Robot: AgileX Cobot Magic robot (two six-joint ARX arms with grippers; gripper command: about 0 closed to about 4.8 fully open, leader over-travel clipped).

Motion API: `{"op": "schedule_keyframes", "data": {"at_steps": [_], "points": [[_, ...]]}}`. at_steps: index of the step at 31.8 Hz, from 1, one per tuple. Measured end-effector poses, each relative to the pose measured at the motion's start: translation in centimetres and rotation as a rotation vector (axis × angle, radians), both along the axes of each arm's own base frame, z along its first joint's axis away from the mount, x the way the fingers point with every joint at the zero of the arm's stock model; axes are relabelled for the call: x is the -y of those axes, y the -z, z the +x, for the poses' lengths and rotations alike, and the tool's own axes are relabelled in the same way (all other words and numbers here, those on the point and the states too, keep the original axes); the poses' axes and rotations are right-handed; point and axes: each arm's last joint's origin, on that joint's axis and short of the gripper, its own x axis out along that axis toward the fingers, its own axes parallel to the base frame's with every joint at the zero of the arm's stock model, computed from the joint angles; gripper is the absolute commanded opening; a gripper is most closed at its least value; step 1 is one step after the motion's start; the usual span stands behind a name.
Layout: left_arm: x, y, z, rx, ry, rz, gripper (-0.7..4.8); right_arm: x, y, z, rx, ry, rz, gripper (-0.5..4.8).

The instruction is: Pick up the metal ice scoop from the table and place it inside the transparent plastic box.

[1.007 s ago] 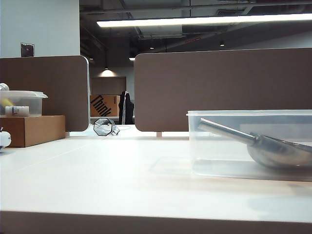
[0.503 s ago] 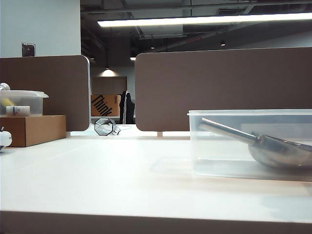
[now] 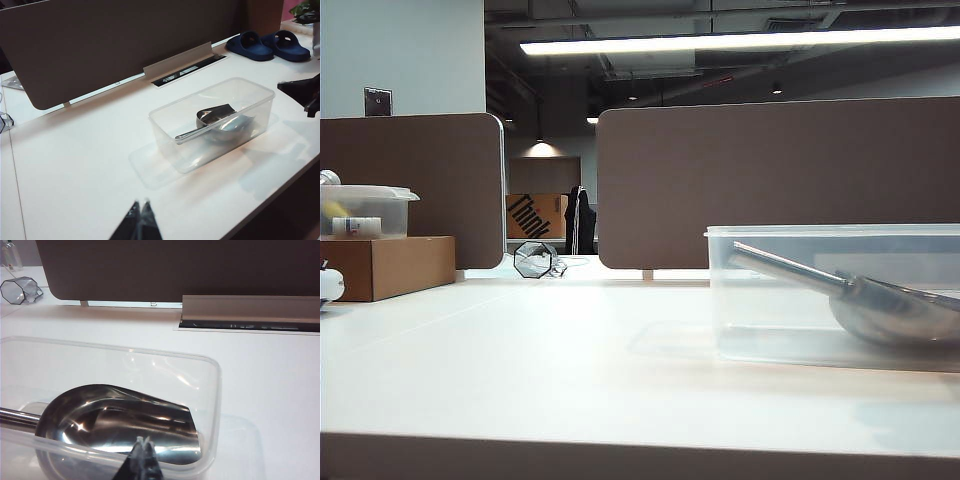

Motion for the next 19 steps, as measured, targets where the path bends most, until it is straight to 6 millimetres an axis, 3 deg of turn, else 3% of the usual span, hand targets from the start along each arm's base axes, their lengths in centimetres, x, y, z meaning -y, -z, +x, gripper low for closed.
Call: {"op": "schedule_keyframes", "data": {"at_steps": [9,14,19], "points": [[0.2,0.2,1.7,-0.001,-0.144,0.090,-0.04,0.0,0.0,0.0,0.000,0.000,0.000,-0.01],[-0.4,0.2,4.9,-0.039,-0.506,0.085,-0.04,0.0,0.0,0.0,0.000,0.000,0.000,-0.01],[-2.9,0.5,8.0,-0.058,-0.969,0.042,-0.04,0.0,0.0,0.0,-0.001,0.000,0.000,-0.01]]}}
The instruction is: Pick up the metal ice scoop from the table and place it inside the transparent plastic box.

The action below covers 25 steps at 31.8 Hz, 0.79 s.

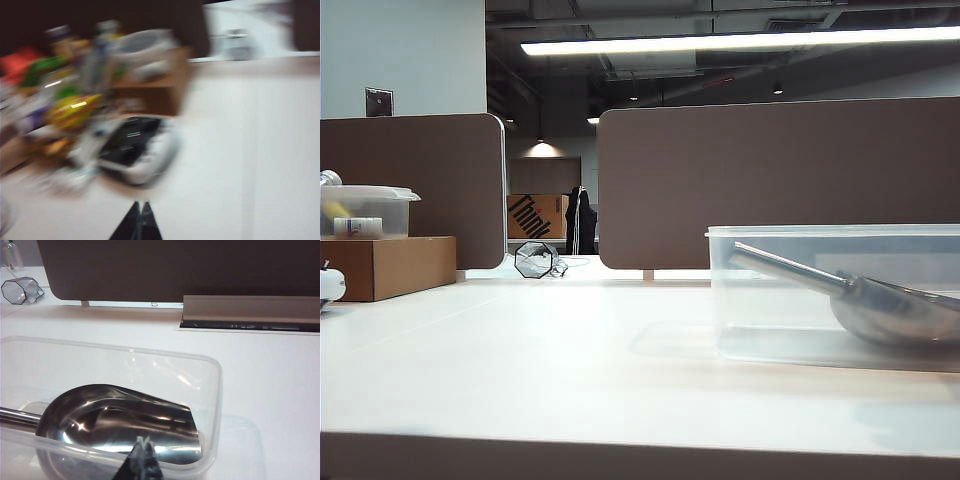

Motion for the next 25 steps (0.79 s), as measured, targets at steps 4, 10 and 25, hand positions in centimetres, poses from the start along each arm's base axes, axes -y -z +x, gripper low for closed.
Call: {"op": "schedule_keyframes", "data": {"at_steps": [4,10,25], "points": [[-3.4,0.7,0.9,0.119,-0.418,-0.175,-0.04,0.0,0.0,0.0,0.001,0.001,0.000,-0.01],[-6.4,2.1,-0.2,0.339,-0.742,-0.459,-0.04,0.0,0.0,0.0,0.000,0.001,0.000,-0.01],[-5.8,7.8,1.4,0.446,-0.194,-0.479,-0.04,0.0,0.0,0.0,0.001,0.002,0.000,-0.01]]}}
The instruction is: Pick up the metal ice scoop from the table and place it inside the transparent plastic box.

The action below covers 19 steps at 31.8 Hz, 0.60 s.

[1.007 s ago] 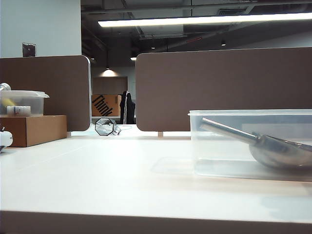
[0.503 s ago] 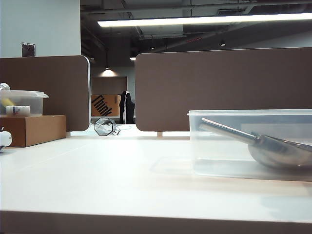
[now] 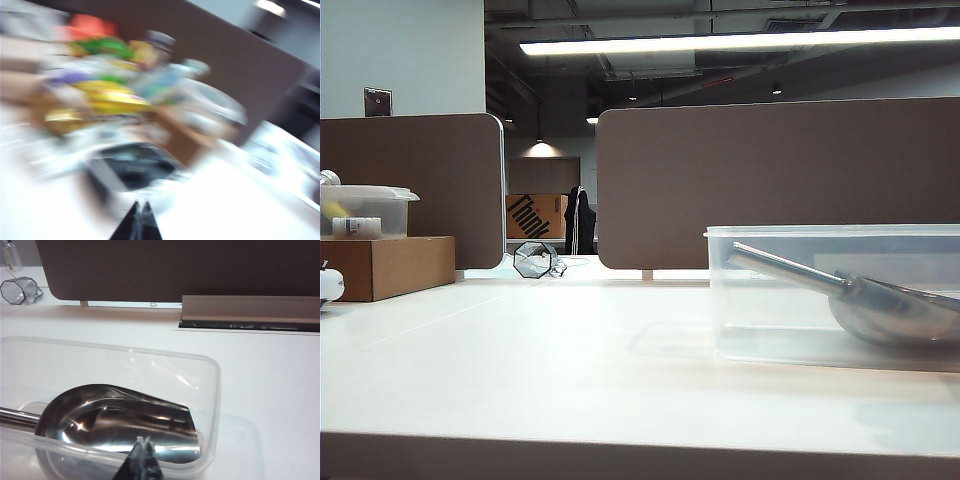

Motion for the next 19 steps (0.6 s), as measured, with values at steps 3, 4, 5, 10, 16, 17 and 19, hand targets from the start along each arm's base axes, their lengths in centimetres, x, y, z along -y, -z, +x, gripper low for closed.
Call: {"op": "schedule_keyframes", "data": {"at_steps": [3,4,5,10,16,17,19], "points": [[0.5,0.3,0.3,0.061,0.186,0.108,-0.04,0.0,0.0,0.0,0.000,0.000,0.000,-0.01],[0.7,0.3,0.4,0.078,0.232,0.141,-0.04,0.0,0.0,0.0,0.000,0.000,0.000,-0.01],[0.8,0.4,0.4,0.085,0.258,0.164,-0.04,0.0,0.0,0.0,0.000,0.000,0.000,-0.01],[1.0,2.1,0.9,0.068,0.289,0.217,-0.04,0.0,0.0,0.0,0.000,0.000,0.000,-0.01],[1.3,5.1,1.5,0.011,0.387,0.248,-0.04,0.0,0.0,0.0,0.000,0.000,0.000,-0.01],[1.4,5.5,1.6,0.005,0.413,0.266,-0.04,0.0,0.0,0.0,0.000,0.000,0.000,-0.01],[1.6,6.0,1.7,-0.016,0.479,0.321,-0.04,0.0,0.0,0.0,-0.001,0.000,0.000,-0.01]]}}
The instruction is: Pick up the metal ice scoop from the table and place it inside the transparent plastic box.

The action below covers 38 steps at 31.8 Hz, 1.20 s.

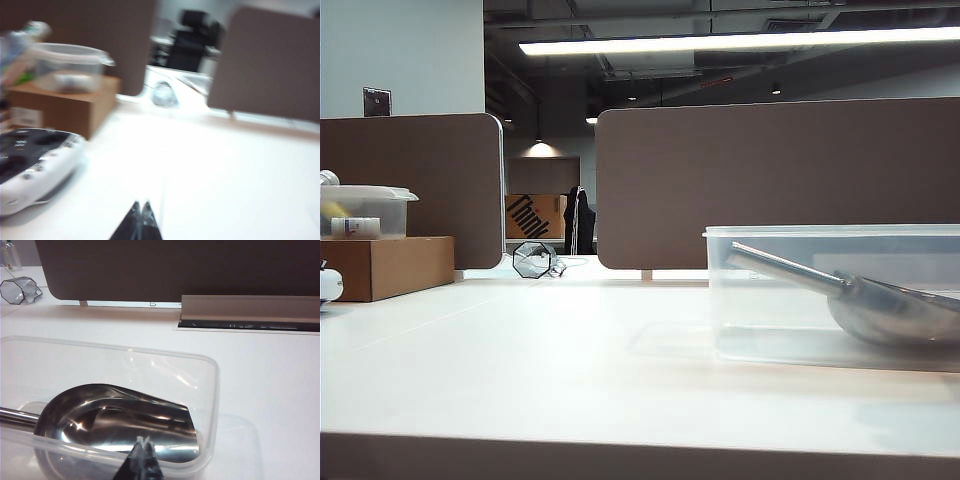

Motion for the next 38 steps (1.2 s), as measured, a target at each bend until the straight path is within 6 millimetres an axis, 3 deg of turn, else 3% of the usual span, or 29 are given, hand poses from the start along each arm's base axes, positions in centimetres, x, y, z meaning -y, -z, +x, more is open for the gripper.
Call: {"op": "schedule_keyframes", "data": {"at_steps": [4,10,38], "points": [[0.3,0.1,0.0,0.001,0.100,0.136,-0.04,0.0,0.0,0.0,0.000,0.000,0.000,-0.01],[0.3,0.5,0.0,-0.022,0.096,0.244,-0.04,0.0,0.0,0.0,0.000,0.000,0.000,-0.01],[0.2,1.1,0.0,-0.098,0.072,0.152,-0.04,0.0,0.0,0.0,0.001,0.000,0.000,-0.01]]}}
